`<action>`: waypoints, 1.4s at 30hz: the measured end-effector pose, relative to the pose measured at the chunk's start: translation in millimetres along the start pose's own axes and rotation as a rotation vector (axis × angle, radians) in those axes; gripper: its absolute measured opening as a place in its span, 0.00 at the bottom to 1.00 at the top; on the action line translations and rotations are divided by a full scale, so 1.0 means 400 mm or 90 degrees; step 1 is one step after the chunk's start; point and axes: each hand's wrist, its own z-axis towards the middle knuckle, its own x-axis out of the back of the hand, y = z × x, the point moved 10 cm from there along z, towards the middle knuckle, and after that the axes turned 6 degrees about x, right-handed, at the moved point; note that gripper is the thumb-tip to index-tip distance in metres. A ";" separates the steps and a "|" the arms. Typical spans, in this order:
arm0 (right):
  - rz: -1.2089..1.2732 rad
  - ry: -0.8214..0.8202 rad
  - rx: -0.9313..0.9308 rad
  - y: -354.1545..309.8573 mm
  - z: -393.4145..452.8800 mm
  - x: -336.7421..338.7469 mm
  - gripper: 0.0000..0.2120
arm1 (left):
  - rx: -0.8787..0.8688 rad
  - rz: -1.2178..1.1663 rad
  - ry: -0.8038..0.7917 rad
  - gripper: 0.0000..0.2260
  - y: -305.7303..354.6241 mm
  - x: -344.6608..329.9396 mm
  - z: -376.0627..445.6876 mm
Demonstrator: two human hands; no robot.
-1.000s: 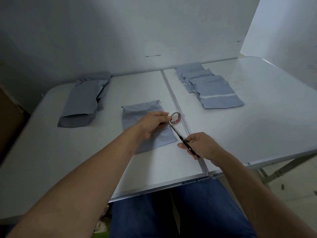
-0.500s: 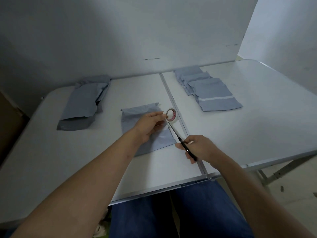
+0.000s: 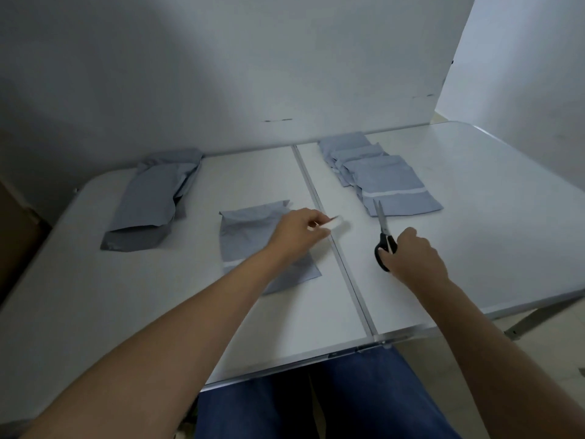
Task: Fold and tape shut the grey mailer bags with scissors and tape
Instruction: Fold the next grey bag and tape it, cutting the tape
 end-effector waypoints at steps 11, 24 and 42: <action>-0.140 0.006 0.041 0.046 0.065 0.021 0.17 | -0.265 0.351 -0.040 0.15 0.103 -0.174 -0.032; 0.214 0.079 0.467 -0.336 -0.107 -0.075 0.15 | 0.003 0.223 0.060 0.14 -0.146 0.147 -0.164; 0.004 0.005 0.450 -0.418 -0.168 -0.271 0.23 | -0.034 0.355 -0.004 0.22 -0.224 0.050 -0.250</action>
